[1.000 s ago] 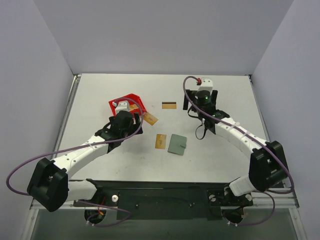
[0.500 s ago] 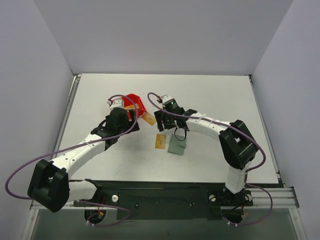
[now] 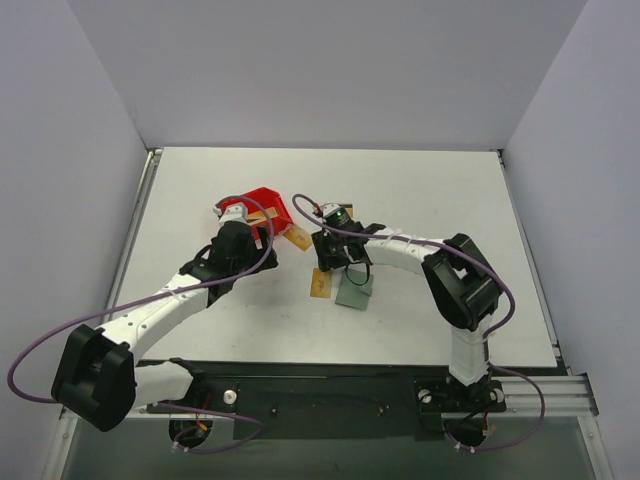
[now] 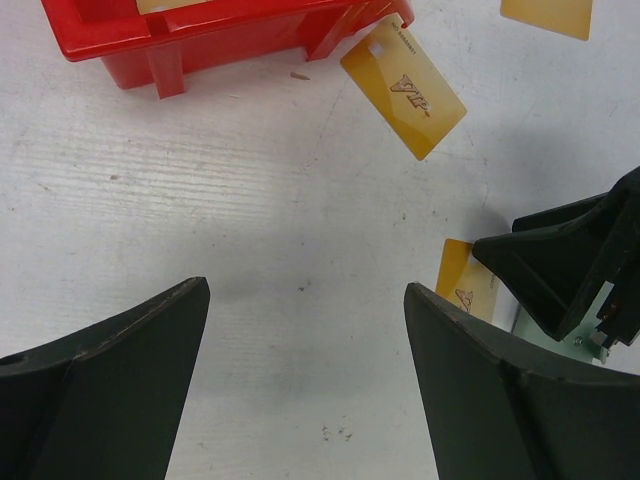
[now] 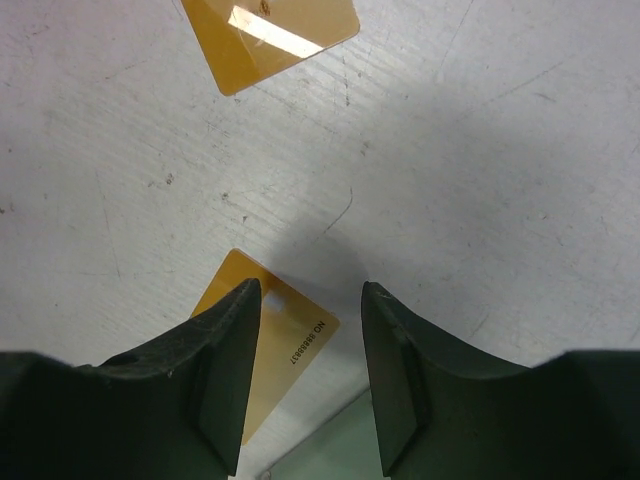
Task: Put the credit cards into the card holder
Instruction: Move the credit card to the center of the board.
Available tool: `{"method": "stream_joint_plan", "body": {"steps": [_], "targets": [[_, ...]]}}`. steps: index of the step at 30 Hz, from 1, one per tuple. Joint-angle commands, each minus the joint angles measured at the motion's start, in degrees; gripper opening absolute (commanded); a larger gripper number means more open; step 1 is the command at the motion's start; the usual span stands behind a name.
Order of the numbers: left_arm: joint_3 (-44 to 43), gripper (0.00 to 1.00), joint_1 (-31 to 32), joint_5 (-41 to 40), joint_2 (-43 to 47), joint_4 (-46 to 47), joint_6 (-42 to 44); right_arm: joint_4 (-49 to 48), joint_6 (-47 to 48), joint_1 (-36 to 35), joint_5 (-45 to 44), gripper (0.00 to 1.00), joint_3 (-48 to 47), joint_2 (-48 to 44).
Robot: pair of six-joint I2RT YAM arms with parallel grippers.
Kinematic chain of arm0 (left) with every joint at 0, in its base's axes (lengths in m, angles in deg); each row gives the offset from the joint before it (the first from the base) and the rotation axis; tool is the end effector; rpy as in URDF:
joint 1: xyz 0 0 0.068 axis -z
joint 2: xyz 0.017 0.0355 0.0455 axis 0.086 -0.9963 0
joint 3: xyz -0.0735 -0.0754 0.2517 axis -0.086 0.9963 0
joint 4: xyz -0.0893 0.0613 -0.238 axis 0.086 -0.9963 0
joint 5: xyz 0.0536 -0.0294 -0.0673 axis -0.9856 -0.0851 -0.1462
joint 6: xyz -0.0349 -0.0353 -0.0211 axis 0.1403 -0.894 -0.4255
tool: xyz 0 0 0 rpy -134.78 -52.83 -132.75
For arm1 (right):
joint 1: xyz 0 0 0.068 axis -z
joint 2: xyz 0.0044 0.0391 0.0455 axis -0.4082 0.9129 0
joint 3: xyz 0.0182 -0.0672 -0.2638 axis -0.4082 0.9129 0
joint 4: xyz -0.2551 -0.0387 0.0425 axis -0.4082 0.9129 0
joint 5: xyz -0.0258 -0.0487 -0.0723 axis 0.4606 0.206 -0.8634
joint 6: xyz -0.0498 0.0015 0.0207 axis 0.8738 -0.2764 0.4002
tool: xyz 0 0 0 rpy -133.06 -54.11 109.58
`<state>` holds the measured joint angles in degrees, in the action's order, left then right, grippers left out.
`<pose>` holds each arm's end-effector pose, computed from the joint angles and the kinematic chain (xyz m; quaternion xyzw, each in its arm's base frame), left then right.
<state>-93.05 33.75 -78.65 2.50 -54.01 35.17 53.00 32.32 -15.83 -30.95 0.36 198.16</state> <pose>0.2298 -0.1165 0.2313 -0.1069 0.8948 -0.1298 0.4137 0.3172 0.2708 0.1694 -0.2182 0.8830 0.2368 0.3416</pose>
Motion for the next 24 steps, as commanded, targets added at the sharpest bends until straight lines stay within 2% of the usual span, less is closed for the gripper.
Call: {"method": "stream_joint_plan", "body": {"steps": [1, 6, 24], "targets": [[0.3, 0.89, -0.1, 1.1, 1.2, 2.4, -0.6, 1.3, -0.4, -0.9, 0.5, 0.4, 1.0, 0.9], [0.6, 0.88, -0.1, 1.5, 1.8, 2.4, -0.7, 1.6, -0.2, -2.3, 0.9, 0.36, 2.2, 0.9], [5.1, 0.85, 0.1, 4.0, 3.9, 3.8, -2.2, 2.4, -4.2, -7.7, 1.4, 0.34, 10.8, -3.0]]}}
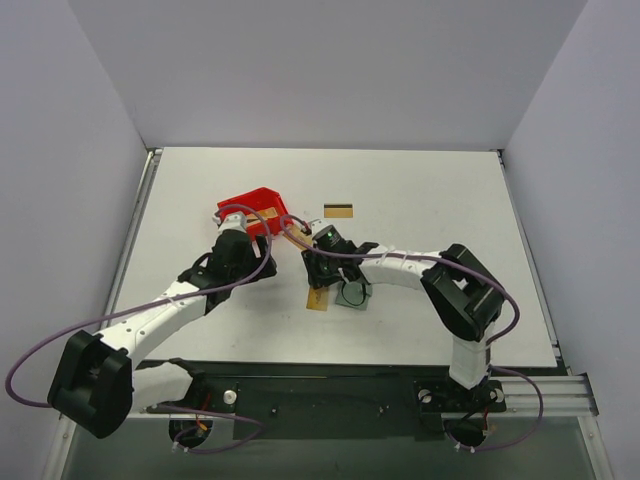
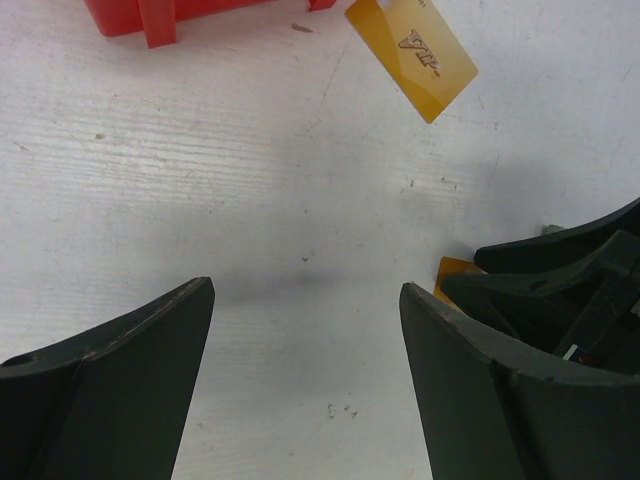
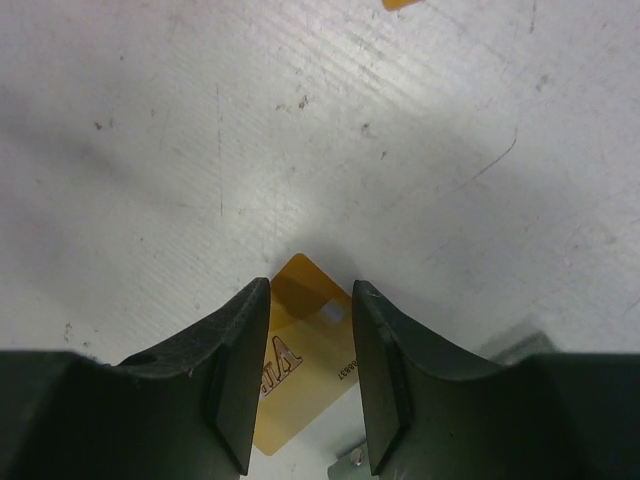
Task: Put the credit cards into the card holder
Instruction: Move the credit card to the center of the board.
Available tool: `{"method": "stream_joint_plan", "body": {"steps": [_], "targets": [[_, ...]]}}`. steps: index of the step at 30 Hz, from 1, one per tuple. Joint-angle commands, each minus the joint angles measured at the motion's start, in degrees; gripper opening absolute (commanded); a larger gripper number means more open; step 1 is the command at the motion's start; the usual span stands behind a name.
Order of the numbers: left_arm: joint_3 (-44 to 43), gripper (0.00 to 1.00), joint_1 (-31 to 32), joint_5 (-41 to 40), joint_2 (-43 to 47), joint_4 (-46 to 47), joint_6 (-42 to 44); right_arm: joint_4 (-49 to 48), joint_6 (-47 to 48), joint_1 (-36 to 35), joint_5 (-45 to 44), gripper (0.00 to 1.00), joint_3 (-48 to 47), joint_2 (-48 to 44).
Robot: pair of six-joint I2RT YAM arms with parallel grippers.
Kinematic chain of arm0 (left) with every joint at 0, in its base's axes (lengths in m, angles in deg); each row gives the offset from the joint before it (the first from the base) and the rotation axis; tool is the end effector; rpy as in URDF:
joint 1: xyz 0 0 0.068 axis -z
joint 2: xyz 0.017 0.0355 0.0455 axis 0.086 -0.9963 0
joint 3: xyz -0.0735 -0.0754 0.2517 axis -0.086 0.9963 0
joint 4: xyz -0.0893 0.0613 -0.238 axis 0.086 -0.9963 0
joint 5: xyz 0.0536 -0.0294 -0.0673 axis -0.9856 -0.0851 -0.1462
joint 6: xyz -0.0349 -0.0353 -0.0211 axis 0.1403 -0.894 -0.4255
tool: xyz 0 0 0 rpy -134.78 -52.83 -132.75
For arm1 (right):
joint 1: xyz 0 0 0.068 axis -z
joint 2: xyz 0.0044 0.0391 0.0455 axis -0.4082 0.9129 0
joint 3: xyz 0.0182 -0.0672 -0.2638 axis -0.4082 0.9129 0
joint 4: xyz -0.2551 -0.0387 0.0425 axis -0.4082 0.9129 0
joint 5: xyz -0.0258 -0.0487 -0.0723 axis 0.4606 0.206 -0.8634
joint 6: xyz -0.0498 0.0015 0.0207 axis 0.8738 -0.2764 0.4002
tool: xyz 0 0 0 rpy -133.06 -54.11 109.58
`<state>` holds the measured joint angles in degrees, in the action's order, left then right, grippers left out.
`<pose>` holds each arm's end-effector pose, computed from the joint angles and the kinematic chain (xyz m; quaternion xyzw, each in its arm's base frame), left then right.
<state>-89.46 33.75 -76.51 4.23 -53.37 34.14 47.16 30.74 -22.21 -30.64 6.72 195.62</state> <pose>0.2197 -0.1124 0.2186 -0.1066 0.9007 -0.1425 0.3963 0.2733 0.2922 0.1617 -0.2551 0.8652 0.2699 0.3368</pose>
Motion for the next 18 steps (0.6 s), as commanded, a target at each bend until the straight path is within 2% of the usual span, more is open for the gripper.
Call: {"method": "stream_joint_plan", "body": {"steps": [1, 18], "targets": [[1.7, 0.85, 0.1, 2.6, 2.5, 3.6, -1.4, 8.3, -3.2, -1.6, 1.1, 0.34, 5.5, -1.2], [9.1, 0.83, 2.6, 4.1, 10.9, 4.4, -5.1, 7.1, -6.2, -10.0, 5.7, 0.34, 12.7, -6.6]]}}
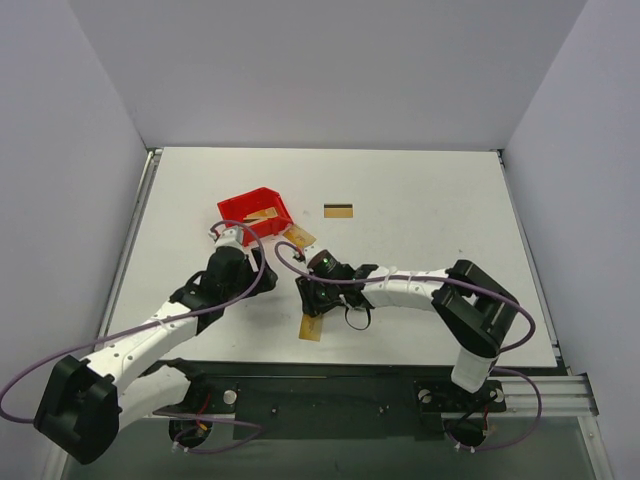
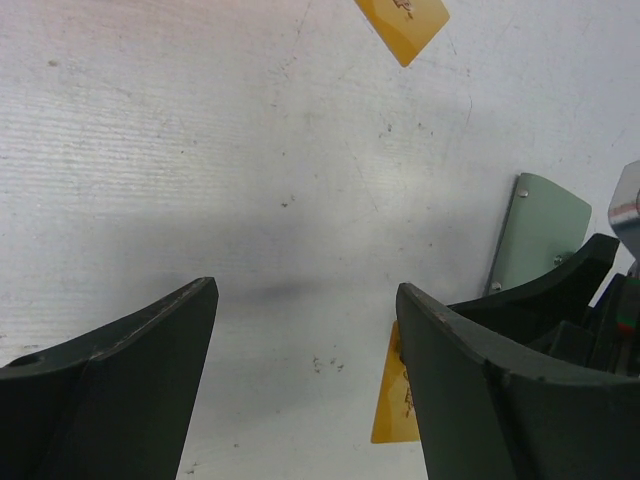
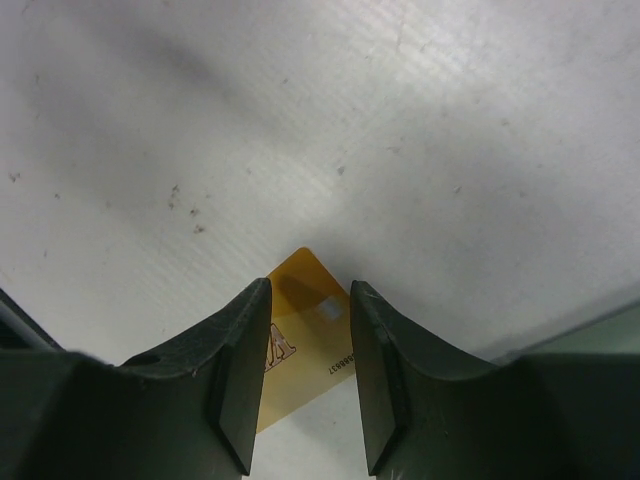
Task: Put the credit cards into the card holder
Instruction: Move the credit card to the center of the board.
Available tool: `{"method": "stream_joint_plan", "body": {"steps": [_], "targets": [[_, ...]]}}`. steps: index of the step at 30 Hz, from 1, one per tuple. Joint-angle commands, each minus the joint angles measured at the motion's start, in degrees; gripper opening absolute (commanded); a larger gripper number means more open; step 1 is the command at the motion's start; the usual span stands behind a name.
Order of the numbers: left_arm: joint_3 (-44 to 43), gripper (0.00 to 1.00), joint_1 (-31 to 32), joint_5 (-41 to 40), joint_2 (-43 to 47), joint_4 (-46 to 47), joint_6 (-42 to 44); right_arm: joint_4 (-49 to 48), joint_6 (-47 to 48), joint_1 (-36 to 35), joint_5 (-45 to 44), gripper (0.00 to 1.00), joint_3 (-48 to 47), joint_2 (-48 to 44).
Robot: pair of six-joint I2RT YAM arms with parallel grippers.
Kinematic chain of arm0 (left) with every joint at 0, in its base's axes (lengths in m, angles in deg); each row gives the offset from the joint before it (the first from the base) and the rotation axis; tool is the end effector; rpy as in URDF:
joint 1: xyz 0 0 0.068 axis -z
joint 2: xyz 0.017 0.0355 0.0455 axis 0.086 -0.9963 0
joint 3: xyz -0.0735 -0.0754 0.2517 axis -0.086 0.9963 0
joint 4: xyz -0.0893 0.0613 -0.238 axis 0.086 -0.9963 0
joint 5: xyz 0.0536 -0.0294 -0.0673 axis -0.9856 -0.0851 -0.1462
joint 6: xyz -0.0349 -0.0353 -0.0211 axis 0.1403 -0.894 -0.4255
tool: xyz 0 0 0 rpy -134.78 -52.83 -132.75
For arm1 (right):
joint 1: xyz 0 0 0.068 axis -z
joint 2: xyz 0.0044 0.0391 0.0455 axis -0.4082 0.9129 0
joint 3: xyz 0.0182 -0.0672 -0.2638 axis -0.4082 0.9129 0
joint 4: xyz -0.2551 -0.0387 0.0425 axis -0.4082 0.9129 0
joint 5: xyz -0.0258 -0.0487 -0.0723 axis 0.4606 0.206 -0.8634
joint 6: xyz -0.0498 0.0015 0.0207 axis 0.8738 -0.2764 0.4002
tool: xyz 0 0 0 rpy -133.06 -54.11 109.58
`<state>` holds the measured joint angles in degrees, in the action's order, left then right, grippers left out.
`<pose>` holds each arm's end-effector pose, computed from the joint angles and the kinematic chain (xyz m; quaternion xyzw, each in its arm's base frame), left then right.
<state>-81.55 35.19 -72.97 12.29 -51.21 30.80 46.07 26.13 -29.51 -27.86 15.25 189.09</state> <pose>0.1897 -0.1046 0.2062 -0.1097 0.8939 -0.1935 0.3893 0.2117 0.2972 0.1608 -0.2852 0.8580 0.3162 0.2872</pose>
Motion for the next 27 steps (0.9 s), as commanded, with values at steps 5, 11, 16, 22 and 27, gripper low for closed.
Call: {"method": "stream_joint_plan", "body": {"steps": [5, 11, 16, 22, 27], "targets": [[3.1, 0.82, 3.7, -1.2, 4.9, 1.9, -3.5, 9.4, -1.9, -6.2, 2.4, 0.34, 5.5, -1.5], [3.7, 0.82, 6.4, -3.2, 6.3, 0.9, -5.1, 9.7, -3.3, -8.2, 2.2, 0.34, 7.9, -2.9], [3.5, 0.82, 7.4, -4.1, 6.5, 0.4, -5.2, 10.3, -3.7, -8.6, 1.9, 0.34, 9.2, -4.4], [3.3, 0.82, 7.8, -4.6, 5.9, 0.4, -5.4, 9.6, -4.0, -9.0, 3.4, 0.34, 10.5, -5.4], [3.6, 0.82, 8.0, -5.3, 5.2, 0.5, -5.3, 9.1, -2.9, -9.7, 5.7, 0.34, 10.6, -4.9]]}}
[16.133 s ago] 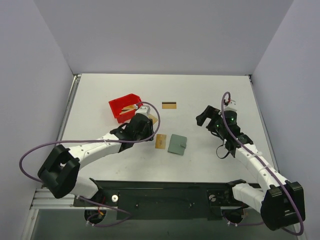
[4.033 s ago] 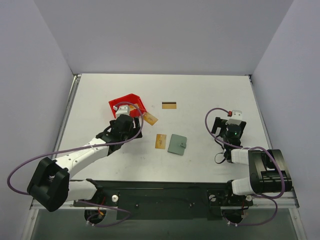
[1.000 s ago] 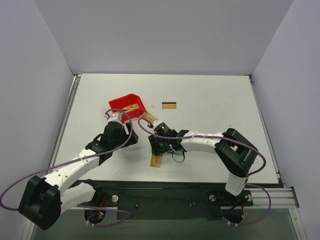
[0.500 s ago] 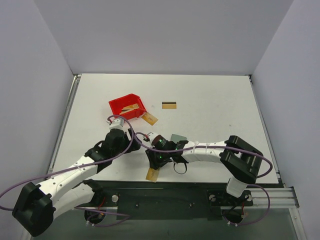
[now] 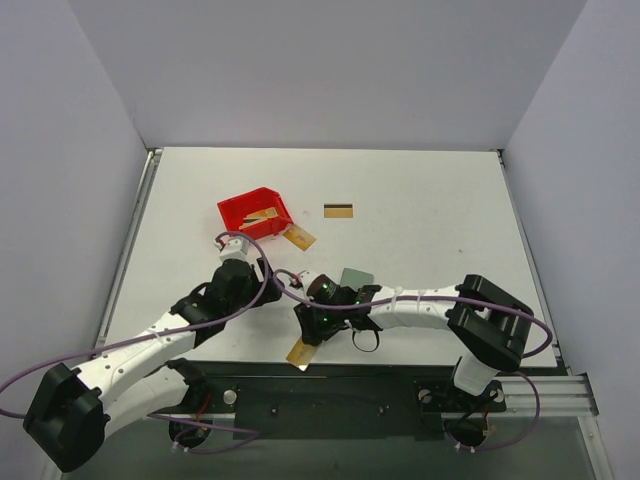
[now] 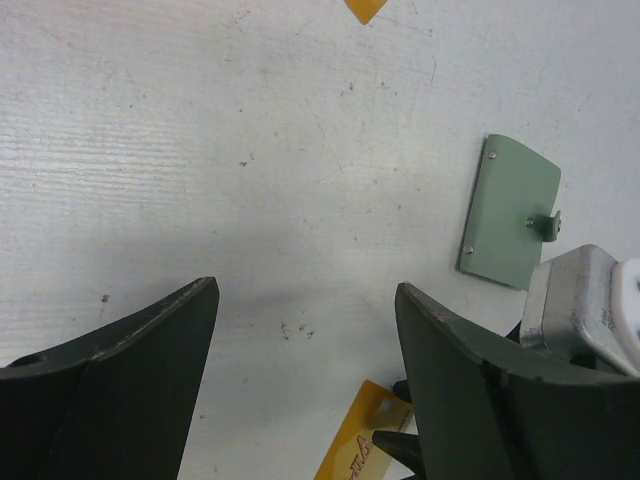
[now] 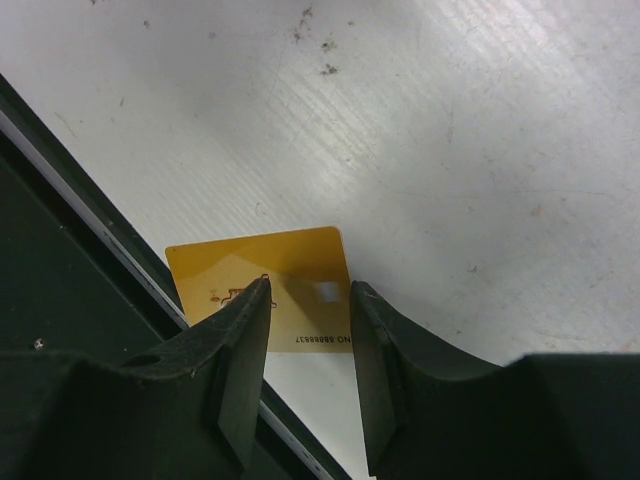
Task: Put the credit cards into the card holder
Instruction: Move the credit card to the center of the board.
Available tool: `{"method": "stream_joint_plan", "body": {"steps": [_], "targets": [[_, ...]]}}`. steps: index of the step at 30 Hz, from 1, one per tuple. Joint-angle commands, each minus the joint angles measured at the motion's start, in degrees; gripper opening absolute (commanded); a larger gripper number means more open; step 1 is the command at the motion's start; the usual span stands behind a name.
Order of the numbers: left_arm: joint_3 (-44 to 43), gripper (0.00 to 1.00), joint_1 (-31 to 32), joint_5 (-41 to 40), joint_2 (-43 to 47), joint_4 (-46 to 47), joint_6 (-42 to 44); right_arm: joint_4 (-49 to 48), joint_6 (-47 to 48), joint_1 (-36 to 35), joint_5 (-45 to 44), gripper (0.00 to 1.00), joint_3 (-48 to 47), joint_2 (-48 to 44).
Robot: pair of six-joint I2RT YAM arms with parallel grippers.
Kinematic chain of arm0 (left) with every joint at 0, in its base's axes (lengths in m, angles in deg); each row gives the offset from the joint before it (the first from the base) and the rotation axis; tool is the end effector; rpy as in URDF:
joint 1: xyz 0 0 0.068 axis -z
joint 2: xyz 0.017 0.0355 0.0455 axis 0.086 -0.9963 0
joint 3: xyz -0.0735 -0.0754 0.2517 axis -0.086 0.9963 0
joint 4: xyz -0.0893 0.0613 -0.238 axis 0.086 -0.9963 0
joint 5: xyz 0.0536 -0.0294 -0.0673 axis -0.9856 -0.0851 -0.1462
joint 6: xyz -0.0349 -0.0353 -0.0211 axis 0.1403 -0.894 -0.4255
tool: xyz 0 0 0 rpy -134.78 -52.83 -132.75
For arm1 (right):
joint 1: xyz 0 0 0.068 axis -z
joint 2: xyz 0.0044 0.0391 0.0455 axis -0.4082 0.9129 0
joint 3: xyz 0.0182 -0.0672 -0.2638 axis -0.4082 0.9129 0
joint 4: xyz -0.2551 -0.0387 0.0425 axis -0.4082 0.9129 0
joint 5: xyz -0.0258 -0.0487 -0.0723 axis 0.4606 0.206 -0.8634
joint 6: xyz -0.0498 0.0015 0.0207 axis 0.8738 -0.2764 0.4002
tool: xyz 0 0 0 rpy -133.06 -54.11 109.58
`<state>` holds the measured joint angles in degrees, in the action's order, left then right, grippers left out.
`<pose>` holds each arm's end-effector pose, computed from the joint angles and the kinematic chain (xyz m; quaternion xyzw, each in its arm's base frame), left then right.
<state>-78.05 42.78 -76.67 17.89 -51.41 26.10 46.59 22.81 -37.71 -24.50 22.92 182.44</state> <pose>0.1618 -0.1162 0.2043 -0.1019 0.8856 -0.2218 0.3952 0.1488 0.2944 0.1595 -0.3328 0.8444 0.3540 0.2257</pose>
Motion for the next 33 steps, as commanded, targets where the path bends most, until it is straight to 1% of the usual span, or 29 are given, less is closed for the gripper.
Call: {"method": "stream_joint_plan", "body": {"steps": [1, 5, 9, 13, 15, 16, 18, 20, 22, 23, 26, 29, 30, 33], "targets": [[0.3, 0.82, 0.4, -1.9, -0.4, 0.7, -0.8, 8.4, 0.5, -1.6, 3.0, 0.34, 3.1, 1.7], [0.7, 0.82, 0.4, -1.9, -0.4, 1.4, -1.0, 8.1, 1.0, -1.8, 3.9, 0.34, 3.2, 1.5], [0.8, 0.82, 0.3, -1.8, -0.5, 1.4, -1.1, 7.8, 1.0, -1.8, 3.1, 0.35, 2.7, 1.6], [0.6, 0.82, 0.3, -1.5, -0.7, 1.3, -0.8, 7.7, -0.5, -1.6, -1.8, 0.36, 3.1, -1.0], [0.5, 0.82, 0.3, -0.1, -0.7, 1.8, 0.0, 7.7, -1.9, -1.0, -5.4, 0.39, 4.1, -4.6], [0.5, 0.82, 0.4, 0.6, -0.8, 2.0, 0.9, 6.1, -2.6, -0.5, -8.1, 0.41, 4.6, -5.8], [0.8, 0.82, 0.8, 3.9, -0.7, 2.7, 1.8, 6.0, -4.5, 0.0, -11.1, 0.44, 5.9, -10.0], [1.2, 0.8, 1.7, 5.6, -0.5, 2.9, 2.3, 6.0, -7.3, 0.1, -12.7, 0.47, 7.0, -14.0], [2.1, 0.78, 3.1, 6.4, 0.2, 2.5, 1.8, 6.0, -13.6, -0.2, -12.5, 0.48, 8.2, -16.8], [2.4, 0.77, 4.4, 6.6, 0.9, 2.1, 1.5, 5.5, -15.2, -0.2, -12.1, 0.48, 8.8, -18.5], [4.4, 0.72, 6.5, 6.5, 3.1, -0.3, -1.3, 3.1, -23.8, -2.4, -12.0, 0.48, 11.8, -22.2], [6.3, 0.68, 8.7, 6.1, 7.9, -3.0, -4.1, 1.1, -30.2, -5.2, -12.8, 0.49, 14.3, -24.2], [6.6, 0.65, 9.7, 5.7, 9.1, -3.9, -4.6, 0.2, -32.7, -6.0, -14.7, 0.49, 15.4, -24.7], [8.4, 0.58, 10.8, 6.0, 13.5, -5.8, -6.3, -1.5, -37.3, -8.9, -16.0, 0.49, 16.9, -24.6]]}}
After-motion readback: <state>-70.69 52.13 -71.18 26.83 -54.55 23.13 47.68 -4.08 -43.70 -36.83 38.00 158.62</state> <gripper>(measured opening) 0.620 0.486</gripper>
